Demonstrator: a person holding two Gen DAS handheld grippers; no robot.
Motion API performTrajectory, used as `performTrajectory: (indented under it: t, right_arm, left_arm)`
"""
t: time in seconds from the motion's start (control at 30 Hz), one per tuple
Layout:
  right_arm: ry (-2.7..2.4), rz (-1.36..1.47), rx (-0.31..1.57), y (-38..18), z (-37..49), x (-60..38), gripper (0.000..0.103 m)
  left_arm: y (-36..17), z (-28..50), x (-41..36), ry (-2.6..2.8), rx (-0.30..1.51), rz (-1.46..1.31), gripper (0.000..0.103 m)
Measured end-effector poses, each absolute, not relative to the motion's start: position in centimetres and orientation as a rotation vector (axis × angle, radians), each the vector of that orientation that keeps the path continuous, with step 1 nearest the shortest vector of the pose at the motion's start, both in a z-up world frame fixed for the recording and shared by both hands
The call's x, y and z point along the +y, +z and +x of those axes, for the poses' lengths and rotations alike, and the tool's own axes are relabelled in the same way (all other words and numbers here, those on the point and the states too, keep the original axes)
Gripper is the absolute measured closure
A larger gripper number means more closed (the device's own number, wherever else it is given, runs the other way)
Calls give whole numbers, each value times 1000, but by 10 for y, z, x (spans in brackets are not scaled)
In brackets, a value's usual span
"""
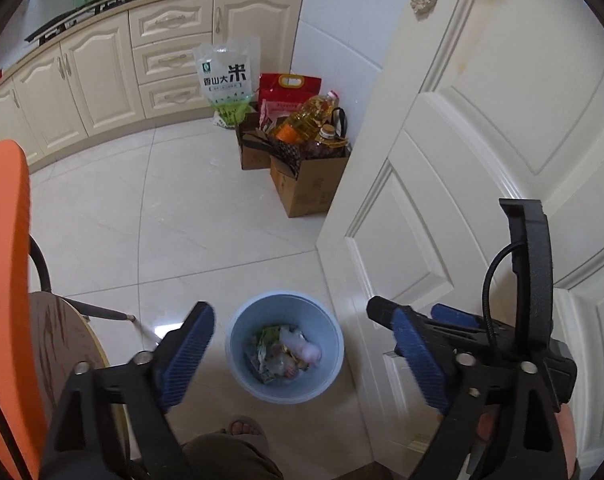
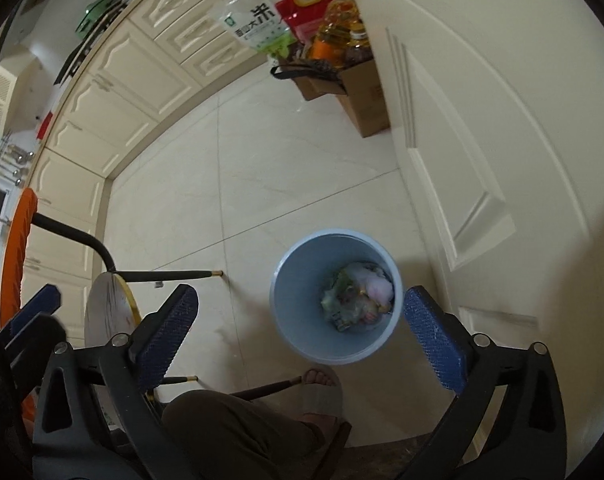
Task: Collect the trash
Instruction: 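Open both tools over the blue bin to drop the items, then return both tools to the orange table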
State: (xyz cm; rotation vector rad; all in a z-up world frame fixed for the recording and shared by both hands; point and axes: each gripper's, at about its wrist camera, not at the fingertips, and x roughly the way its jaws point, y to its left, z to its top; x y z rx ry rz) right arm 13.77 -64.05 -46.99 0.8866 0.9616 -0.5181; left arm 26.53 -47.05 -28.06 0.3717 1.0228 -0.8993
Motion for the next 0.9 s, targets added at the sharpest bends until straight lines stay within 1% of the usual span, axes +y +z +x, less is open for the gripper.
performTrajectory:
  t: [0.07, 0.1, 0.4, 0.7, 0.9]
  right_arm:
    - [-526, 885, 955, -462, 137, -640, 0]
    - [-529, 883, 949, -458, 136, -639, 0]
    - [-513, 826, 858, -398, 132, -621, 0]
    - [-424, 703, 733, -308, 151, -566, 0]
    - [-287, 580, 706, -261, 194, -491, 0]
  left_arm:
    - [-274, 258, -463, -901, 1002, 376, 3]
    - [-271, 255, -459, -902, 993, 380, 1]
    - [-219, 222, -404, -885, 874, 340, 1]
    - [-161, 196, -287, -774, 718, 199, 1]
    - [-136, 188, -188, -611, 650, 106, 1]
